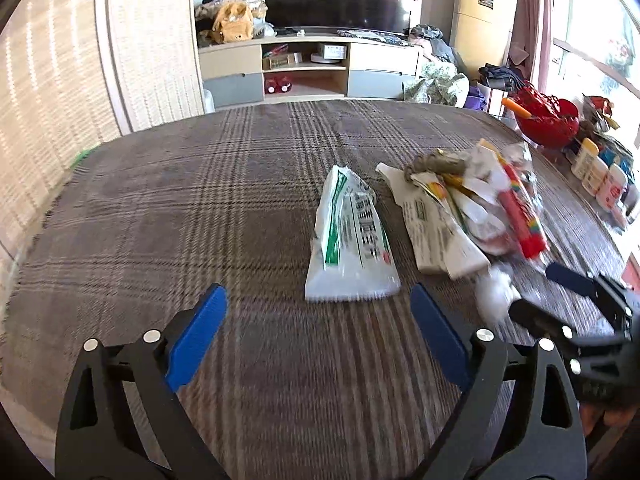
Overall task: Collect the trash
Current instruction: 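Grasp the white-green medicine packet with the left tool while the right tool grasps a plastic bag, then lower both held items into the bin and open both tools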
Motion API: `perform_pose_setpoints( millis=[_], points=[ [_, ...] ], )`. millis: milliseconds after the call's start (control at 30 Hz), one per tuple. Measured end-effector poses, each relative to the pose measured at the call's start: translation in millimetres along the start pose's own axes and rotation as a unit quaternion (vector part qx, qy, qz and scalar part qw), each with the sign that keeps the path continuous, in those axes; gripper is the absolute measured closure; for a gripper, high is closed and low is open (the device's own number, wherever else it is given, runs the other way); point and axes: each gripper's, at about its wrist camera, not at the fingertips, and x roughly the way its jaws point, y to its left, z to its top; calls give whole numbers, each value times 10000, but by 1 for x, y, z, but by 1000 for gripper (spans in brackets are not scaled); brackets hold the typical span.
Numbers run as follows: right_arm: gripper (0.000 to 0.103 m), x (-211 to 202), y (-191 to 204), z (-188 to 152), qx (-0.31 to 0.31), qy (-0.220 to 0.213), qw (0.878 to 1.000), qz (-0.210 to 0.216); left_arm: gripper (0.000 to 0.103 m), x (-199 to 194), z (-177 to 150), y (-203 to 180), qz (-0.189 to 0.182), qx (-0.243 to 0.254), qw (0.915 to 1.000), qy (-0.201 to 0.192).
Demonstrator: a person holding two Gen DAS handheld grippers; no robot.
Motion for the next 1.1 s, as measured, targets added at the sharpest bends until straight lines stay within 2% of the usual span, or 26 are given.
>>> perform_pose_setpoints(
  millis=[167,267,333,367,433,533,600,700,900,1100],
  points=[
    [24,11,1,0,8,102,9999,102,20,33,15,-4,-84,87,9999,57],
    [30,15,1,1,16,123,9997,205,30,51,17,-5,-166,95,9997,176],
    [39,17,1,3,24,132,9995,270,43,60,17,-6,-269,78,9992,275],
    [42,18,2,3,19,150,9993,338,46,64,17,-7,-346,69,9989,314],
    [53,19,5,3,6,178,9989,441,55,66,15,-10,-444,83,9985,318],
    [68,20,14,4,-32,217,9980,592,58,64,13,-16,-360,216,9987,286],
    [73,19,19,3,-96,212,9979,603,61,62,11,-20,-312,309,9986,277],
    [77,17,21,1,-105,229,9978,621,72,57,4,-24,-387,356,9980,352],
    [81,-6,21,-18,-256,345,9976,549,78,35,-14,-36,-367,484,9974,387],
    [82,-33,8,-43,-207,382,9976,543,79,-1,-49,-62,-372,802,9948,511]
  ],
)
